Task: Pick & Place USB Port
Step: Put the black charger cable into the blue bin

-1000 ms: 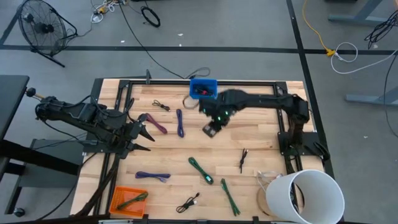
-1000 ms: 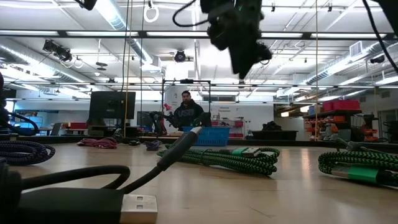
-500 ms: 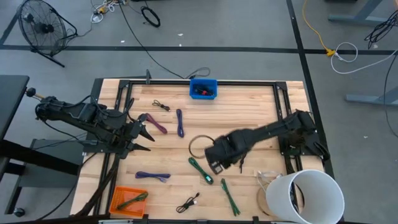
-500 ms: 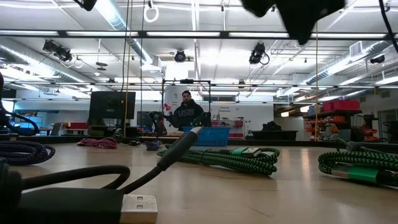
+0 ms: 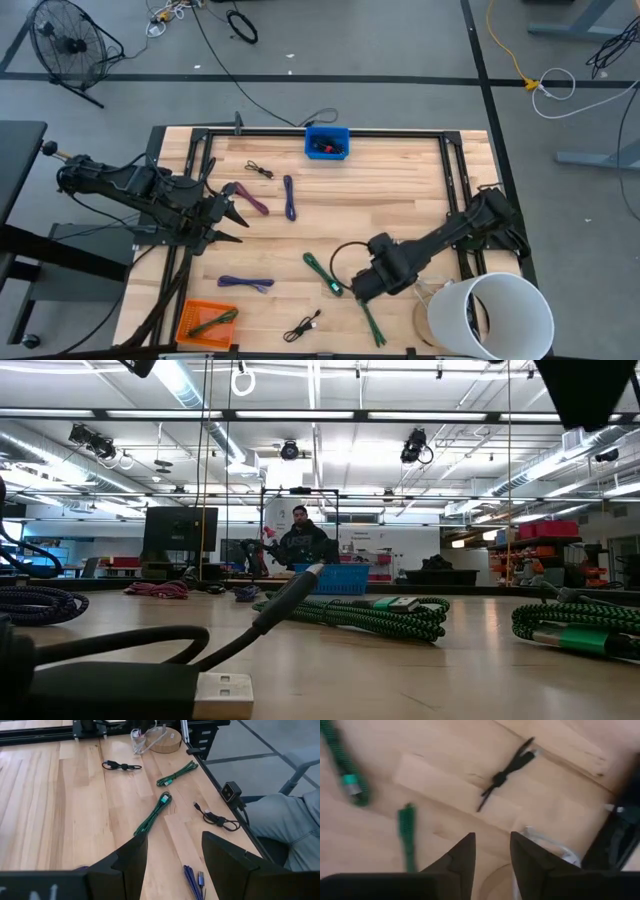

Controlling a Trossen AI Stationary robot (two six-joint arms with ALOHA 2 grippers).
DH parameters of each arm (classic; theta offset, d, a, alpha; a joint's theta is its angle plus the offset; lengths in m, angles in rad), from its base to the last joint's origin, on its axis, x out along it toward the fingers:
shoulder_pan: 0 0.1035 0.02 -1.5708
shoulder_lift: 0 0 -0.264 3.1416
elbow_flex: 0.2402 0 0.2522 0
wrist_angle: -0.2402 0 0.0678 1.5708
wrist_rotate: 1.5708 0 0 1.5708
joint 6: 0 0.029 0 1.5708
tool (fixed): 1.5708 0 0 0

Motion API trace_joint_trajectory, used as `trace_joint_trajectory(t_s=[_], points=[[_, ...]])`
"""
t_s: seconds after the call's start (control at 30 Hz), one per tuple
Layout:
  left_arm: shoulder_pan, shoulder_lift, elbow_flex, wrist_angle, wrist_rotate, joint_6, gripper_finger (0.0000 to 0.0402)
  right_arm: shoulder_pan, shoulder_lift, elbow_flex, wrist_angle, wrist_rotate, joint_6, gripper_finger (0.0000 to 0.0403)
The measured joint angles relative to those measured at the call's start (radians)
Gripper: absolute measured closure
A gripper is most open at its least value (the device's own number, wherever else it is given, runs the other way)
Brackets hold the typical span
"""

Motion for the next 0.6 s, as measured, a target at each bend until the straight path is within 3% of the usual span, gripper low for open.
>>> trace_joint_trajectory(t_s=[0.37, 0.6], points=[[0.0, 0.0, 0.0, 0.0, 0.0, 0.0, 0.0209, 0.007, -0.002, -0.238, 0.127, -0.053, 0.017, 0.0278], [0.0, 0.0, 0.0, 0.001, 0.0, 0.0, 0.0209, 0.004, -0.047, -0.383, 0.263, -0.031, 0.046, 0.0295]])
